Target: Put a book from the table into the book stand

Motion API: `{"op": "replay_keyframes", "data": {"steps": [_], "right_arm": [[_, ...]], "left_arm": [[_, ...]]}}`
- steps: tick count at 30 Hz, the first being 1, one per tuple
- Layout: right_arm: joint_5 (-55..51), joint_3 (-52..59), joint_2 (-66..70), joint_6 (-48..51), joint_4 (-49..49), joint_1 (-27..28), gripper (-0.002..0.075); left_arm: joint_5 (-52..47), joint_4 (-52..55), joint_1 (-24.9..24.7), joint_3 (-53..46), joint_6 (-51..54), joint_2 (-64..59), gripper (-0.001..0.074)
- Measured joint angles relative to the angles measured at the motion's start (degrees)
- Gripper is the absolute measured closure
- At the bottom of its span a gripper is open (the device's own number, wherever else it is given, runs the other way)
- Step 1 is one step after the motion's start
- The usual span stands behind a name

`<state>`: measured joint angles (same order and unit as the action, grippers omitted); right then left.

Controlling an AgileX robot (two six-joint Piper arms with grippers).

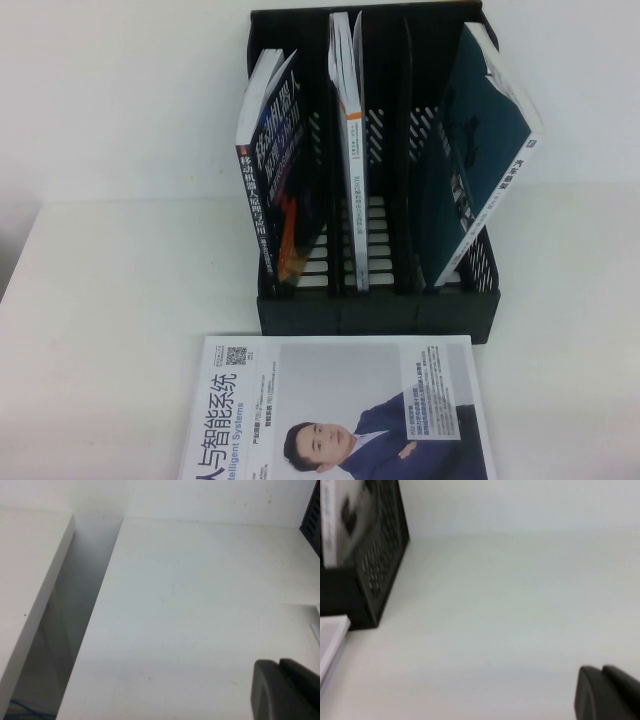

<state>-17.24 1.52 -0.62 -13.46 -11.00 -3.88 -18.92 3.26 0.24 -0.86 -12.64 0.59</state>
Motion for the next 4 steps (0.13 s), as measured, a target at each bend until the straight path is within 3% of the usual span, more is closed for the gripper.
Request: {"op": "replay_keyframes", "data": {"steps": [4], "right_arm": [[-1.4, 0.0, -0.1, 0.0, 0.0, 0.0, 0.0727]], "left_arm": [[0.0, 0.0, 0.0, 0.0, 0.6, 0.0, 0.0737]]}}
